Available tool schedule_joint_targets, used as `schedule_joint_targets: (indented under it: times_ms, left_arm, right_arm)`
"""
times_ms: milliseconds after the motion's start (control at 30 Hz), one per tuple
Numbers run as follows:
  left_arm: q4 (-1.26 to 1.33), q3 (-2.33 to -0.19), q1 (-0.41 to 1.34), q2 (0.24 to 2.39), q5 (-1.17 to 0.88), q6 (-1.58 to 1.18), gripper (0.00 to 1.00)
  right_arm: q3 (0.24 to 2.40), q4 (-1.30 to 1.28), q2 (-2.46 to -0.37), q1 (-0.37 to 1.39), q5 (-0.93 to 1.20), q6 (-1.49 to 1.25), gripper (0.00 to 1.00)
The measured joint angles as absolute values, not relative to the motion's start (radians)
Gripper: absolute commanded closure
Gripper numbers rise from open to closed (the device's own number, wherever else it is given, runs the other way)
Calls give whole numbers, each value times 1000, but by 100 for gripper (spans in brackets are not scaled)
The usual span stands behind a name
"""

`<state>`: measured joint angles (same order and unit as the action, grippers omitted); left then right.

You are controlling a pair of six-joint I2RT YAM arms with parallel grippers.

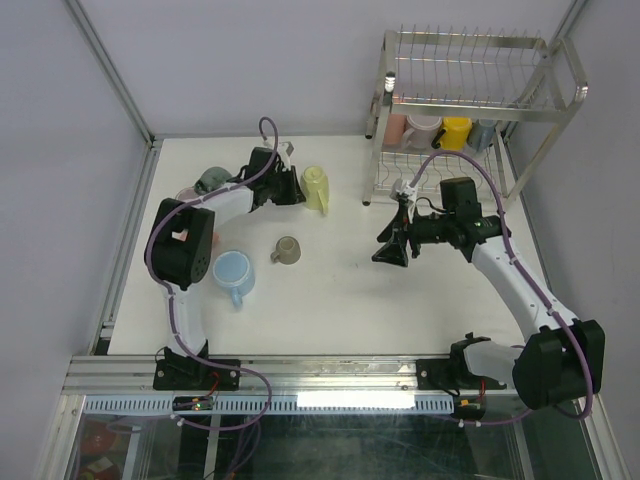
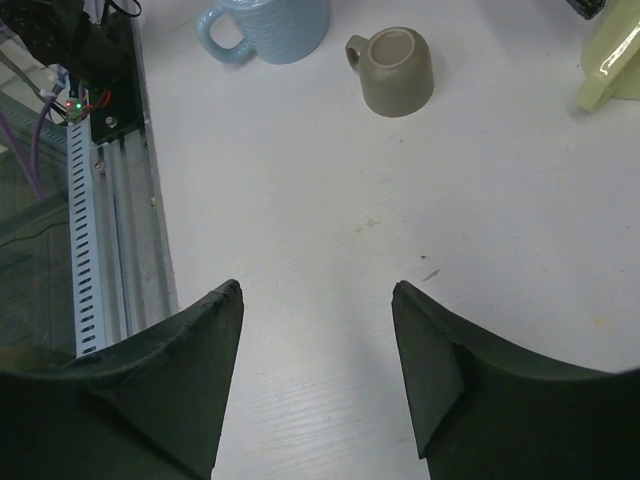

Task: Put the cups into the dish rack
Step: Move the cup to the center of the board.

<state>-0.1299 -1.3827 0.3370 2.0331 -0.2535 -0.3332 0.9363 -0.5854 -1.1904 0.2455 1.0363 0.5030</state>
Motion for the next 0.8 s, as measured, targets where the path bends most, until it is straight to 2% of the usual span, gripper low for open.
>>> schedule_joint_targets:
  times_ms: [233, 467, 633, 733, 800]
  left_arm:
    - [-49, -1259, 359, 1898, -293, -348, 86]
    - [61, -1009, 358, 1618, -299, -353, 82]
    - [129, -877, 351, 1420, -316, -360, 76]
    - [157, -810, 337, 1290, -324, -375, 57]
    - [163, -782, 324, 1207, -322, -382, 40]
  right_arm:
    - [937, -492, -1201, 270, 947, 529, 36]
    - [1025, -432, -1301, 331, 849, 555, 36]
    - [1091, -376, -1373, 406, 761, 541, 37]
    - [1125, -356, -1415, 456, 703, 531, 38]
    - [1155, -348, -1449, 481, 667, 524, 38]
